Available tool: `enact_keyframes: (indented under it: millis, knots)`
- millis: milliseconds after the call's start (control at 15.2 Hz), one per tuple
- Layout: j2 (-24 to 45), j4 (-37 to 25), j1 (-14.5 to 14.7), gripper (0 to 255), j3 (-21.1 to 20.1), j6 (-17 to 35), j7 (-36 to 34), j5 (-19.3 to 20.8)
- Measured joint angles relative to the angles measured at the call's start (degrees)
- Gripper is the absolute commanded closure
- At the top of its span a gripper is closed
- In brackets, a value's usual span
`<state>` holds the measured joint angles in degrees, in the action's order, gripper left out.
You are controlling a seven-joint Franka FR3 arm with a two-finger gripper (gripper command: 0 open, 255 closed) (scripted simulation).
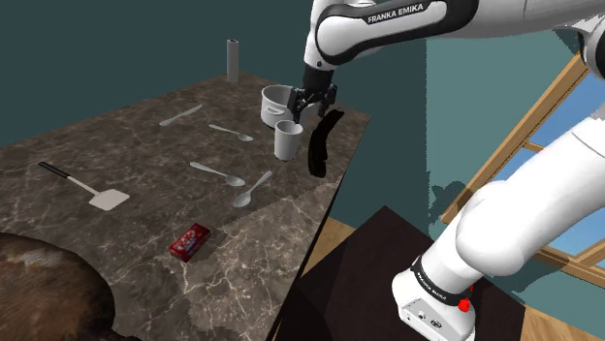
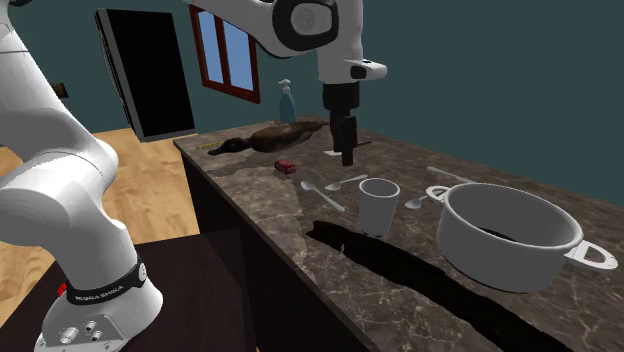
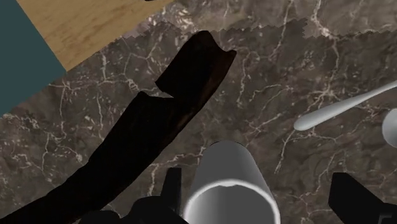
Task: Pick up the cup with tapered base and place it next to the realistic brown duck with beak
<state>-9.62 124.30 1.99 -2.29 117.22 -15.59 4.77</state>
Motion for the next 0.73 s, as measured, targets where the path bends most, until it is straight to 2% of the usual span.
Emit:
enact_keyframes:
  millis: [462,726]
  knots:
    - [15.5,-10.3,0.5,0,-0.8,5.0,-3.9,1.4]
    - [20.1,-13.0,0.8,0,-0.9,6.8,-5.1,1.9]
